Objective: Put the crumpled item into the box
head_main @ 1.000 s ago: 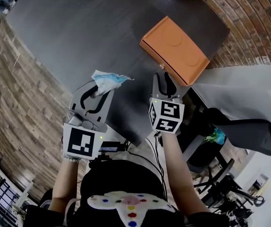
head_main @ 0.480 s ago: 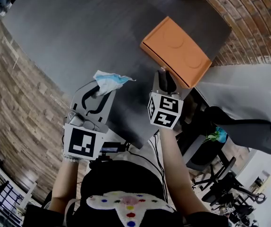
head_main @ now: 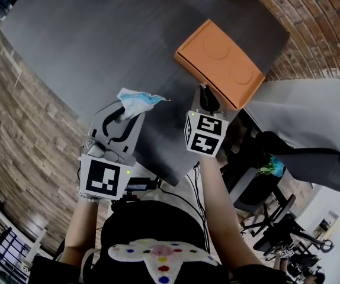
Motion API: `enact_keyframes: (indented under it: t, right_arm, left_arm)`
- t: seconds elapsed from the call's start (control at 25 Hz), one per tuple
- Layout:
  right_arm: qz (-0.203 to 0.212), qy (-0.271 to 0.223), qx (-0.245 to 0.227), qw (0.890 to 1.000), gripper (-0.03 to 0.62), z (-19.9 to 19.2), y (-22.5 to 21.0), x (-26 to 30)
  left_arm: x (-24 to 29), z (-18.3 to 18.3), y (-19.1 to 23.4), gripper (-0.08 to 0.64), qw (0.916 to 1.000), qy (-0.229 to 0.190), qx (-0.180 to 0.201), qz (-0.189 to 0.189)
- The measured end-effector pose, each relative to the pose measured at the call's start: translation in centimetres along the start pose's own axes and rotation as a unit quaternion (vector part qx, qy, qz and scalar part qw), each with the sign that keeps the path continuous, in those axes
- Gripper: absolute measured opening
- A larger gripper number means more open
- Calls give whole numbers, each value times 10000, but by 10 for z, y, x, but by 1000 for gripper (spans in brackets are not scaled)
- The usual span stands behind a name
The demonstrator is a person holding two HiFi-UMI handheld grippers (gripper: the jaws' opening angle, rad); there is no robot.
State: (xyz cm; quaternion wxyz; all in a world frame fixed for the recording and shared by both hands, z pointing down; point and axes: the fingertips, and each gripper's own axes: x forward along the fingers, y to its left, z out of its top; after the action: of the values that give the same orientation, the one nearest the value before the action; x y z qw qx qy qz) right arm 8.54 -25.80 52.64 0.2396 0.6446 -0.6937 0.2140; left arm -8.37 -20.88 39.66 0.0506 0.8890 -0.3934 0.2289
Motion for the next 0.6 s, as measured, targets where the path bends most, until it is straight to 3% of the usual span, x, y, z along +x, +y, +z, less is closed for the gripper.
enact_keyframes:
  t: [0.6]
  right_arm:
    - [213,-9,77,9997,64,-7,11,-11]
  left_arm:
    - [1,2,-5,81,9999,-28,-62,82]
